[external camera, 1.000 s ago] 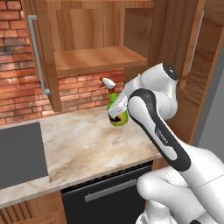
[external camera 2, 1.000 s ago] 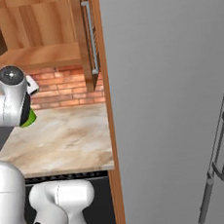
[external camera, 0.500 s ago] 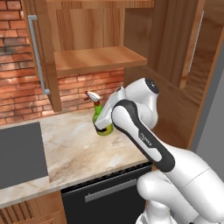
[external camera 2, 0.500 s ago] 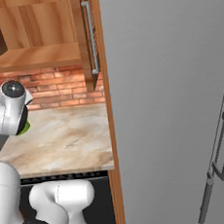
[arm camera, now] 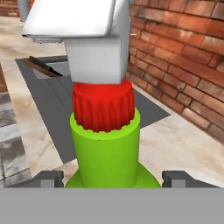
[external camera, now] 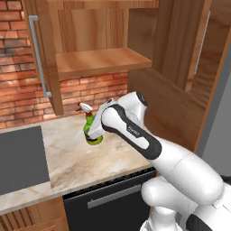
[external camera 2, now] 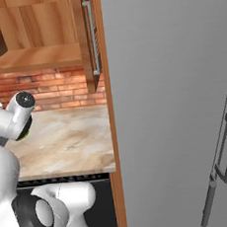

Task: Move the cutting board and knife to the sink. Then move spray from the cabinet to the counter.

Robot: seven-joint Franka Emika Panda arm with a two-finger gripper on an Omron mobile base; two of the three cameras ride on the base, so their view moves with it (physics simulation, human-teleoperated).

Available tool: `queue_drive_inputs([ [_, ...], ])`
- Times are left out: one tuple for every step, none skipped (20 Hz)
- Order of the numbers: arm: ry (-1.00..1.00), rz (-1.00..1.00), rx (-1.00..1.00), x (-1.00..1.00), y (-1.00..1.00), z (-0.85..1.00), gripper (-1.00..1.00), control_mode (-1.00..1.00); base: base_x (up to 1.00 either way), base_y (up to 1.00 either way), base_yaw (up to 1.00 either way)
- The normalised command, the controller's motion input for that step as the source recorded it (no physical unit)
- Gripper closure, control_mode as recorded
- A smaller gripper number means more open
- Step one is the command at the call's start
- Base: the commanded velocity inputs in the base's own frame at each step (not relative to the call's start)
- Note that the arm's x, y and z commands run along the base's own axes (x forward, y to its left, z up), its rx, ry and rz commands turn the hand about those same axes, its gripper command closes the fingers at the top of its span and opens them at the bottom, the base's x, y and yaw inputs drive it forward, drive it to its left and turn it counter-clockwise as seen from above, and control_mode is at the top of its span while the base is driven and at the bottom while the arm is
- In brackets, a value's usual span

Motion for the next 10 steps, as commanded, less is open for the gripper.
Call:
queue_drive_inputs([
  [0.06,0.12,0.07,0.41,0.32,-0.4,1.0,-1.0,0.0,0.0,0.0],
  [0.06,0.13,0.07,0.39,0.25,-0.39,1.0,-1.0,0.0,0.0,0.0],
  [0.06,0.13,0.07,0.38,0.17,-0.35,1.0,-1.0,0.0,0.0,0.0],
  [0.05,0.13,0.05,0.36,0.11,-0.32,1.0,-1.0,0.0,0.0,0.0],
  [0.0,0.1,0.0,0.33,0.0,-0.36,1.0,-1.0,0.0,0.0,0.0],
  [0.0,0.15,0.0,0.33,0.0,-0.41,1.0,-1.0,0.0,0.0,0.0],
  [0.0,0.16,0.0,0.35,0.0,-0.41,1.0,-1.0,0.0,0.0,0.0],
  [0.0,0.11,0.0,0.27,0.0,-0.31,1.0,-1.0,0.0,0.0,0.0],
  [0.0,0.1,0.0,0.26,0.05,-0.29,1.0,-1.0,0.0,0.0,0.0],
  [0.0,0.1,0.0,0.3,0.06,-0.29,1.0,-1.0,0.0,0.0,0.0],
])
